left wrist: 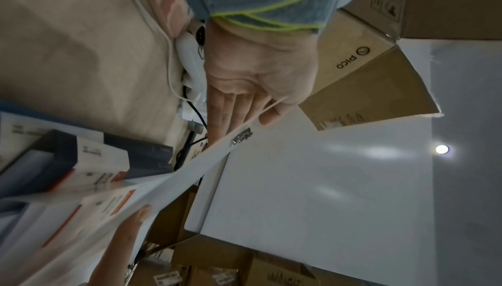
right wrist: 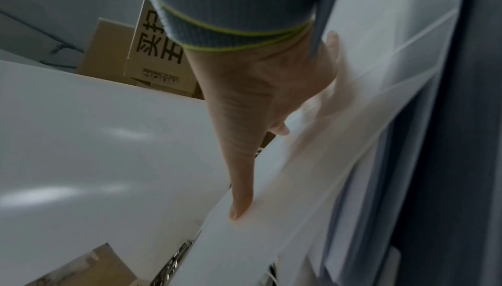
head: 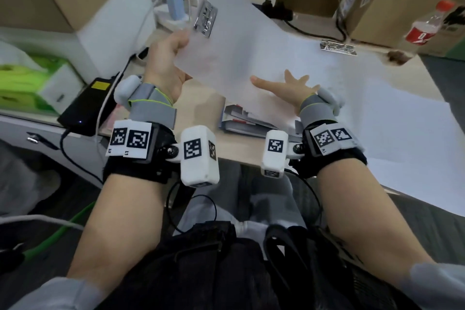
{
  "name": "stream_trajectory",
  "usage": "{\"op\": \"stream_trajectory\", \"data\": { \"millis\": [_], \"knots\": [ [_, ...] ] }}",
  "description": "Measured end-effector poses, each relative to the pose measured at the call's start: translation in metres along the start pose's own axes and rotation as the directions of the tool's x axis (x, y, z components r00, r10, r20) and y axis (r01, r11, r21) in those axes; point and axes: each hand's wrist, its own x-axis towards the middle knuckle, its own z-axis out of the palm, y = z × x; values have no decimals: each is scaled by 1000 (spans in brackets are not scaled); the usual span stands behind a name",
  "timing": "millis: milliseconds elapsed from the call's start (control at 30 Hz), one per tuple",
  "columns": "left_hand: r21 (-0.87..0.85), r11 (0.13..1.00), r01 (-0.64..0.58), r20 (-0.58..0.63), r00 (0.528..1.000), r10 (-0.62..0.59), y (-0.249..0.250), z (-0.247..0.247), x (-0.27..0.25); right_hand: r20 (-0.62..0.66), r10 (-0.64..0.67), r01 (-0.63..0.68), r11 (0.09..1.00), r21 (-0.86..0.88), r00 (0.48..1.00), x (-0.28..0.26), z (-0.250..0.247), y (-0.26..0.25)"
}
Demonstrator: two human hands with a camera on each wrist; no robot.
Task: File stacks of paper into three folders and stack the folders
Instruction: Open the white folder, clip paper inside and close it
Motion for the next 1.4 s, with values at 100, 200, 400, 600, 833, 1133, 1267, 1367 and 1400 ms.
{"op": "stream_trajectory", "data": {
  "millis": [100, 200, 400, 600, 833, 1133, 1267, 1367, 1400],
  "knots": [
    [120, 993, -7, -43, 999, 13, -4, -15, 0, -14, 5, -6, 994, -106, 1000, 12, 12, 1],
    [241, 968, 63, -85, 995, -44, -8, -20, -4, -44, 1, -8, 989, -149, 999, 14, 19, 3],
    [522, 832, 188, -251, 966, -60, -17, -34, 16, -46, 22, -31, 982, -187, 999, 16, 14, -2],
    [579, 781, 236, -285, 955, -77, -9, -23, 34, -54, -31, 28, 998, -59, 998, 24, -11, -24],
    [457, 824, 336, -329, 924, -194, -12, -26, 54, -40, -65, 61, 994, -91, 997, 47, -15, -51],
    [323, 857, 402, -263, 908, -327, -31, -38, 64, -27, -1, -3, 986, -168, 1000, 73, 10, -46],
    [293, 867, 404, -246, 908, -340, -40, -40, 65, -25, 2, -6, 988, -156, 1000, 78, 13, -41],
    [206, 891, 406, -205, 908, -366, -35, -41, 62, -26, 3, -7, 990, -138, 1000, 80, 15, -40],
    [208, 891, 403, -197, 910, -365, -32, -41, 61, -27, 4, -7, 991, -134, 1000, 80, 15, -40]
  ]
}}
